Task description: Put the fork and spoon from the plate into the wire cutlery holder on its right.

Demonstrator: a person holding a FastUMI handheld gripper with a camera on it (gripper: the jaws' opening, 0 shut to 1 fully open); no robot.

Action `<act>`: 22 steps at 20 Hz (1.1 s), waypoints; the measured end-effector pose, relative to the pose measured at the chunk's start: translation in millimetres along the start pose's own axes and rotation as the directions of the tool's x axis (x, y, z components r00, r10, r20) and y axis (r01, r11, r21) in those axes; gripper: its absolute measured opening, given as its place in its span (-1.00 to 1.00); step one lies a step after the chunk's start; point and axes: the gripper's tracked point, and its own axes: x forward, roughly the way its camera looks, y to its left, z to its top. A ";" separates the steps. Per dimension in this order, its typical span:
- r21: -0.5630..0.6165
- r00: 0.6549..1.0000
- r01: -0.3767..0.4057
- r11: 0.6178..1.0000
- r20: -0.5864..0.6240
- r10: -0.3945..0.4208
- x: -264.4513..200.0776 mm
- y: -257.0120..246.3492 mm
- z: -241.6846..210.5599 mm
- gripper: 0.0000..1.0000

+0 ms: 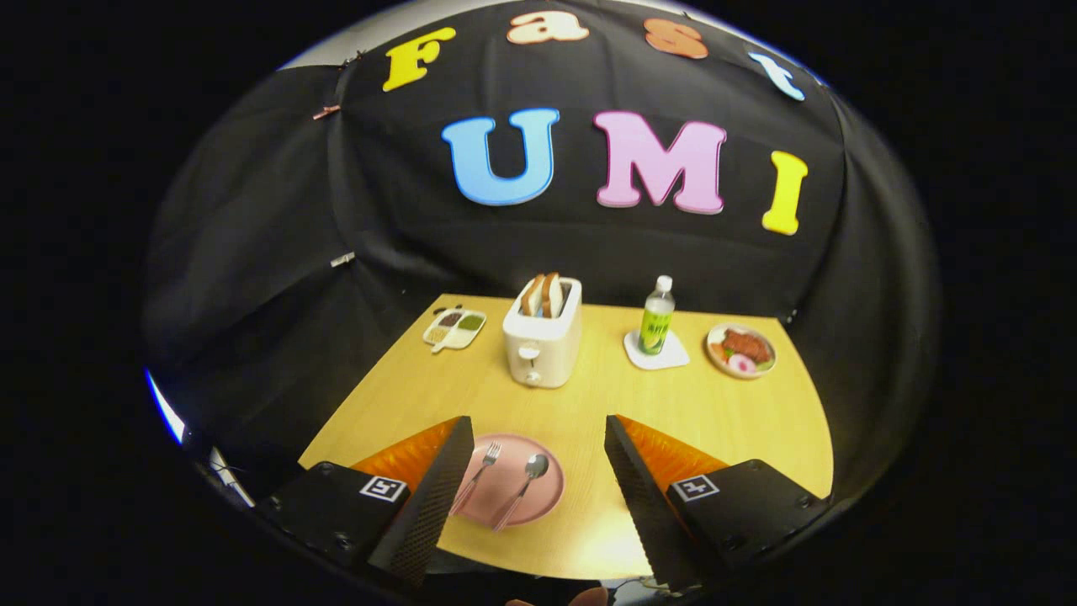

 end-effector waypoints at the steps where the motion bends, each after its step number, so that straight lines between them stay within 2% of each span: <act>1: -0.003 0.998 -0.019 1.000 -0.065 0.019 7.5 5.2 -16.6 0.95; 5: 0.006 0.953 -0.074 0.997 -0.296 0.072 35.5 19.7 -87.5 0.86; 11: -0.029 0.896 -0.089 0.996 -0.438 0.068 83.0 35.0 -154.3 0.68; 15: -0.002 0.861 -0.052 0.999 -0.507 0.044 113.0 38.4 -187.3 0.42; 19: -0.027 0.833 0.013 1.000 -0.552 -0.026 132.5 29.3 -209.1 0.35; 20: -0.022 0.828 0.023 0.999 -0.560 -0.031 135.5 28.3 -212.4 0.21; 22: -0.013 0.813 0.031 0.999 -0.581 -0.033 143.7 28.5 -219.7 0.24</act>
